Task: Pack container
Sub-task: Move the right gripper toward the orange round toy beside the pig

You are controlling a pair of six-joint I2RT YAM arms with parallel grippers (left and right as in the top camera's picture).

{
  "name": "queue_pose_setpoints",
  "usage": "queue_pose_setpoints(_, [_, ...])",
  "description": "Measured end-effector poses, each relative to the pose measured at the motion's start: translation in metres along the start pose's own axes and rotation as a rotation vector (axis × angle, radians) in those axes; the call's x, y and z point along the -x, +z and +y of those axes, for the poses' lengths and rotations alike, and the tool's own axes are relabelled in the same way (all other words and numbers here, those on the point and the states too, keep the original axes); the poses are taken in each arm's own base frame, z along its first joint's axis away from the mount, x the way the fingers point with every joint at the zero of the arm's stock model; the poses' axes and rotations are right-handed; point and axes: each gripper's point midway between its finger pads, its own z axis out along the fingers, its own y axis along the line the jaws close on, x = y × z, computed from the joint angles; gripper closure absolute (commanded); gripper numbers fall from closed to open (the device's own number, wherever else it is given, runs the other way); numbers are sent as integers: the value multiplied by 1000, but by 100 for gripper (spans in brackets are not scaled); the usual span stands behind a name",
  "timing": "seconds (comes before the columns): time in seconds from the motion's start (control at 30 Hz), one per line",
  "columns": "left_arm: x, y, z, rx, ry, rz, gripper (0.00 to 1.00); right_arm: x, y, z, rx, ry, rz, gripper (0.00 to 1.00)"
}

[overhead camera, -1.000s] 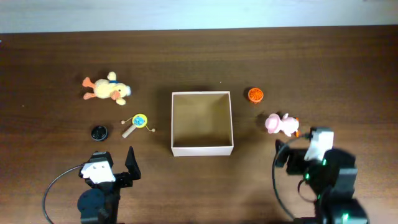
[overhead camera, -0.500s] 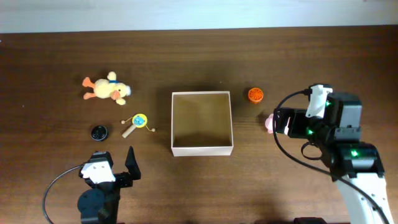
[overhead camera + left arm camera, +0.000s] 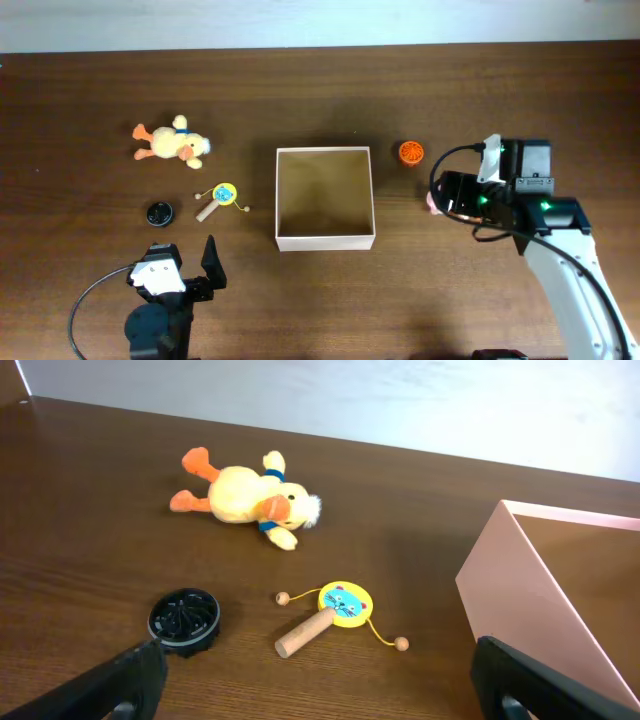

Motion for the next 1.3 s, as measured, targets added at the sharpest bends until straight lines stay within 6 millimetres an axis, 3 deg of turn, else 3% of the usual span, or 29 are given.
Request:
queue_pose_setpoints(0.13, [0,0,0,0,0,0,1,-15,5,-23,-131,211,55,5])
queue_pose_setpoints(0.27, [0,0,0,0,0,0,1,-16,5,-36,-208,325,37,1])
queue_pose_setpoints(0.43, [0,0,0,0,0,0,1,-7,5,-35,-198,388,-6,0])
queue_pose_setpoints(0.57, [0,0,0,0,0,0,1,-5,5,-35,-195,415,-15,11])
queue_pose_setpoints(0.77, [0,0,0,0,0,0,1,-1,4,-42,-232,636,-71,11])
queue_pose_setpoints(0.97, [0,0,0,0,0,0,1,17,5,-48,-235,827,-182,11])
queue_pose_setpoints(1.17, [0,0,0,0,0,0,1,25,31,-49,-224,861,-176,11])
queue_pose_setpoints(1.3, [0,0,0,0,0,0,1,30,62,-32,-137,702,-106,11])
